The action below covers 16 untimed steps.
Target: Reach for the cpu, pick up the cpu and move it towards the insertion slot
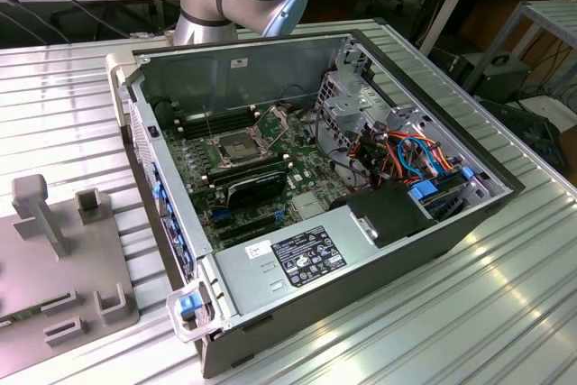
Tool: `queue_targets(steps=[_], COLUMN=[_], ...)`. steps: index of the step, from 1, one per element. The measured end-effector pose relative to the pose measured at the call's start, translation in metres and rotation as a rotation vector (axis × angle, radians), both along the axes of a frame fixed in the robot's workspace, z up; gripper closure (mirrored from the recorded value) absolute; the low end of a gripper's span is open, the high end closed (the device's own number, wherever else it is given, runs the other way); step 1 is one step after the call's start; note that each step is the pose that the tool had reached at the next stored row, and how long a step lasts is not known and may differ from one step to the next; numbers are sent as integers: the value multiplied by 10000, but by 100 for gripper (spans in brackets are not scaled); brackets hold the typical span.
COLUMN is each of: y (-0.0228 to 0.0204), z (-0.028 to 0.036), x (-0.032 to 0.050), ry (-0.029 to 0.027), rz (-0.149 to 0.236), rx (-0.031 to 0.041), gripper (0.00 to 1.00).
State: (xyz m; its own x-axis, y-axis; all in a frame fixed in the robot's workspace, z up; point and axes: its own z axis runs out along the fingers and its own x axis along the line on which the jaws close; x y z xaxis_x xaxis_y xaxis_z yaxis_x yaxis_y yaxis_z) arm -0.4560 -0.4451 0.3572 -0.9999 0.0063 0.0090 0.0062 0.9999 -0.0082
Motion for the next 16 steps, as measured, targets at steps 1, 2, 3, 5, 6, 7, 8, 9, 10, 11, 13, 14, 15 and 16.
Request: queue_targets(steps=[1,2,3,5,6,7,8,9,10,11,13,14,15,16], y=[0,0,0,0,0,0,0,0,0,0,0,0,0,0], z=[26,52,80,133,150,175,196,224,249,287,334,360,403,404], x=[0,0,0,0,0,0,0,0,0,0,0,0,0,15], ry=[-1,0,0,0,0,-1,0,-1,-1,0,1,-1,-4,-3], rz=[-1,-1,0,-1,0,0,-1,0,-1,-1,-1,0,0,-1], rx=[0,0,-1,0,-1,0,0,0,0,0,-1,-1,0,-1], gripper=[45,45,45,45,45,45,45,45,45,45,45,45,45,45])
